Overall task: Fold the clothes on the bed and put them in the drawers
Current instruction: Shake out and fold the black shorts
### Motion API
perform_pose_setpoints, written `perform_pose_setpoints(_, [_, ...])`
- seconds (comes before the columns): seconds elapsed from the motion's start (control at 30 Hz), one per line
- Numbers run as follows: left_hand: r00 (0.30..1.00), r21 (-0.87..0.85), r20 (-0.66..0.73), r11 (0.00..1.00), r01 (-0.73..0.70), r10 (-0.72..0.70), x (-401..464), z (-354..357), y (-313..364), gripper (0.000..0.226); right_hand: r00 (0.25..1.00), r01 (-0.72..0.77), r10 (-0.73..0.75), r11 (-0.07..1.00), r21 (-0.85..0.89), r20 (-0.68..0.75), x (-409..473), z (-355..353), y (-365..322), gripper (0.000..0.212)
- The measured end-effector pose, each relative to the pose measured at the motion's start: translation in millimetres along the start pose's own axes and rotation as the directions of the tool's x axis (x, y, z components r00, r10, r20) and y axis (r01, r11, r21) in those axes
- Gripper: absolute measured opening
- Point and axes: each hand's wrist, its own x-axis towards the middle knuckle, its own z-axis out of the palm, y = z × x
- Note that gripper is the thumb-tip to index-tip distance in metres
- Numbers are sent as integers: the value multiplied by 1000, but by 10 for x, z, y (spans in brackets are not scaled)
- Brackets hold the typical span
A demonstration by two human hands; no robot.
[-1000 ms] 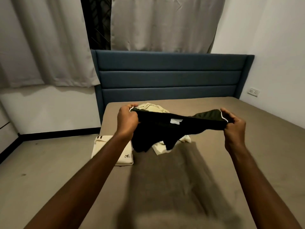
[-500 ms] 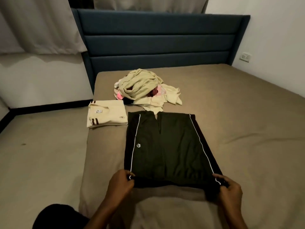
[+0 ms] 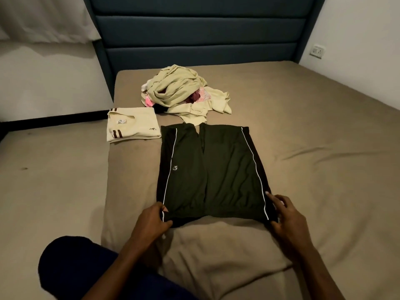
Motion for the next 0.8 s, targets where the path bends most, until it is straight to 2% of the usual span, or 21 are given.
perform_pose_setpoints(0.03, [1000,-23,-13,1000,3,-3,-4,25,-14,33,999,-38,37,999,24,22,-30,65,23,83])
perform_pose_setpoints(0.1, [997,-83,-81,997,2,-8,-13,67,-1,33,982,-182,187,973,142,-25,-67,114,-43,71])
perform_pose_setpoints(0.17, [986,-112,-162,994,22,-40,10,83,41,34,917,-355,385,908,221,-105,-43,112,-155,55])
perform_pose_setpoints(0.27, [971,-140,-226,989,48,-79,153,13,150,34,859,-448,510,788,424,-40,175,79,-414,42])
perform_pose_setpoints(0.33, [970,-295,-204,953,67,-132,364,-126,333,32,864,-427,501,683,593,44,557,160,-436,49])
perform_pose_setpoints(0.37, [970,-444,-137,888,122,-202,516,-240,485,31,870,-412,489,650,638,65,838,214,-388,52])
perform_pose_setpoints(0.43, [949,-721,36,650,241,-312,880,-478,828,31,884,-380,460,610,696,80,1421,200,-354,46])
perform_pose_setpoints(0.47, [949,-785,46,576,227,-311,1073,-632,1009,32,893,-357,446,617,701,63,1735,104,-370,40])
perform_pose_setpoints(0.53, [964,-791,-92,606,82,-251,1456,-981,1369,33,908,-263,415,672,693,-57,2285,-346,-593,31])
perform_pose_setpoints(0.63, [944,-744,-284,659,-109,-165,1931,-1586,2016,30,911,-124,352,727,676,-212,3170,-1055,-687,30])
perform_pose_setpoints(0.73, [891,-719,-424,658,-223,-161,2247,-2214,2731,27,910,-17,330,637,771,-252,3757,-1805,-815,26])
perform_pose_setpoints(0.8, [864,-685,-486,672,-282,-133,2335,-2481,2980,34,904,25,334,583,812,-268,3878,-2110,-935,34])
